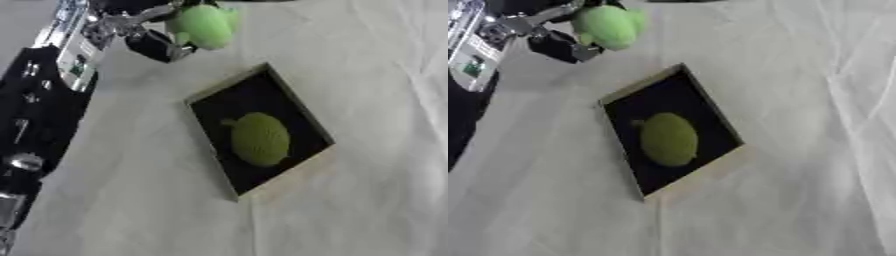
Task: Pick up objects on the table and place them in the box.
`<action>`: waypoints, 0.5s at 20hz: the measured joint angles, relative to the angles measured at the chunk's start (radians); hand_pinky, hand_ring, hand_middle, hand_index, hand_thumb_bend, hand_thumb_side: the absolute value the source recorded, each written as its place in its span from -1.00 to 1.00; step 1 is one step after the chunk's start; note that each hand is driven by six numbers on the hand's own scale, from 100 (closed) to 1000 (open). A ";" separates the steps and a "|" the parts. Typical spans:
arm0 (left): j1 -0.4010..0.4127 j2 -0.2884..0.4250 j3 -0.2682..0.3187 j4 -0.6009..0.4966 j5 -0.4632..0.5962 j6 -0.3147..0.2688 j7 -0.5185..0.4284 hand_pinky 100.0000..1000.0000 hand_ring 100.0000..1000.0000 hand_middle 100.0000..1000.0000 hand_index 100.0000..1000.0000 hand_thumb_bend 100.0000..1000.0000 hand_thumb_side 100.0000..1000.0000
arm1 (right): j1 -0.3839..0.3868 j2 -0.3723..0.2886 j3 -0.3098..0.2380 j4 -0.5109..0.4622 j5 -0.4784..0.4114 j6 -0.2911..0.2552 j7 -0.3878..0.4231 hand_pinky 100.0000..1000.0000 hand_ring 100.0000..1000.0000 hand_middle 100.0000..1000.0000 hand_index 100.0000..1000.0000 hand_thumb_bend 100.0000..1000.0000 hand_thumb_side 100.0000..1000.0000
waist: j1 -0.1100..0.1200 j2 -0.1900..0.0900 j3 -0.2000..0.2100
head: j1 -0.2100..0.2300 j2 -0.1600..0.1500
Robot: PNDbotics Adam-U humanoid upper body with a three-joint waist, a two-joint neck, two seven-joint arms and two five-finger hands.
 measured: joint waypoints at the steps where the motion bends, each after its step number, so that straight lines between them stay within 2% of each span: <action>1: 0.000 -0.013 -0.005 0.001 -0.005 0.000 -0.001 0.45 0.30 0.15 0.50 -1.00 -0.85 | 0.000 0.000 0.000 0.000 0.000 0.000 0.000 0.76 0.68 0.18 0.48 -1.00 -0.04 | 0.000 0.000 0.001 | 0.001 0.000; 10: 0.009 -0.093 -0.023 0.031 -0.049 -0.013 -0.017 0.45 0.30 0.15 0.51 -1.00 -0.78 | 0.000 0.003 0.000 0.000 -0.004 0.001 0.001 0.76 0.68 0.17 0.48 -1.00 -0.05 | 0.000 0.000 0.002 | 0.005 0.000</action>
